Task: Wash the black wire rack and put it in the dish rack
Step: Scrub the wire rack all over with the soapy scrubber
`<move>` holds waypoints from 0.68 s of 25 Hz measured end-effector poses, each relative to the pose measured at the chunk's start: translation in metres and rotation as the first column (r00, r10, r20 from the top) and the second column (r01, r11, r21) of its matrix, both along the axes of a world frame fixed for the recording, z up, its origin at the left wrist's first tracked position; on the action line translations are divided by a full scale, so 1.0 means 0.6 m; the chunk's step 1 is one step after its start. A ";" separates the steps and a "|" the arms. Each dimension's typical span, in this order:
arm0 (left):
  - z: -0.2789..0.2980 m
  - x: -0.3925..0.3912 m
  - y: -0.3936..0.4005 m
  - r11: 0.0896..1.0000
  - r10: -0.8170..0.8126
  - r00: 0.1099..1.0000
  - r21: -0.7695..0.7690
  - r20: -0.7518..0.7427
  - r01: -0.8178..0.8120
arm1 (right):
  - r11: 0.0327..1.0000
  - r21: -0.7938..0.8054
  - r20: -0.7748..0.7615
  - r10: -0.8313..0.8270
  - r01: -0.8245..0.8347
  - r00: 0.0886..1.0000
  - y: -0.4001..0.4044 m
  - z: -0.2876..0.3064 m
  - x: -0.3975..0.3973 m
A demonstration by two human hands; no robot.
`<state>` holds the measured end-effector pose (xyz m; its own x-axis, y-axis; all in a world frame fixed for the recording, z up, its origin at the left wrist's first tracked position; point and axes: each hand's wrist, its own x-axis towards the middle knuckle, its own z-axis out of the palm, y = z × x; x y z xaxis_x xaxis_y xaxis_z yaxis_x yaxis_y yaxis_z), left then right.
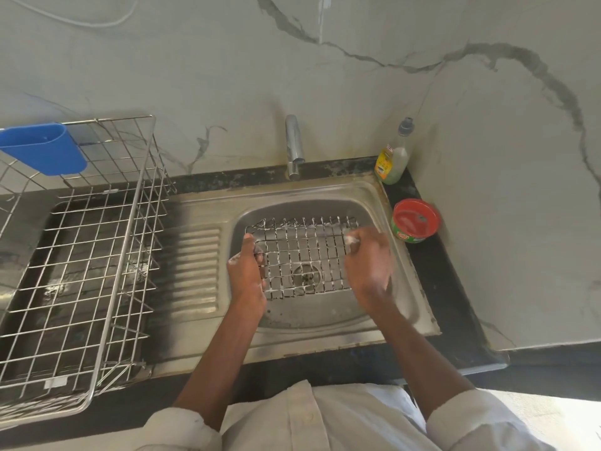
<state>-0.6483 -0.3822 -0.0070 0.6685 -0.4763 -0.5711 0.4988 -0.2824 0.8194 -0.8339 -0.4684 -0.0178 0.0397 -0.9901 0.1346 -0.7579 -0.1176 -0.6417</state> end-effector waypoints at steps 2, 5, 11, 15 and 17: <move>0.001 0.001 -0.008 1.000 0.019 1.000 -0.023 0.012 -0.019 | 0.994 0.025 0.042 0.104 -0.105 0.994 0.021 0.003 0.031; -0.005 -0.006 -0.011 0.999 -0.035 0.998 -0.038 0.060 0.038 | 0.938 -0.059 0.091 0.346 -0.342 0.934 0.037 0.024 0.097; -0.004 0.006 -0.003 0.997 -0.065 0.997 -0.044 0.050 0.067 | 0.995 0.086 -0.024 -0.040 0.042 0.999 -0.026 -0.016 0.021; -0.007 -0.005 -0.002 0.986 -0.156 0.984 -0.042 0.081 0.159 | 0.987 0.160 0.037 -0.018 0.012 0.999 0.011 0.005 0.068; -0.004 -0.011 -0.009 0.980 -0.186 0.973 -0.040 0.134 0.193 | 0.988 0.106 0.238 0.087 -0.114 0.967 0.046 0.033 0.123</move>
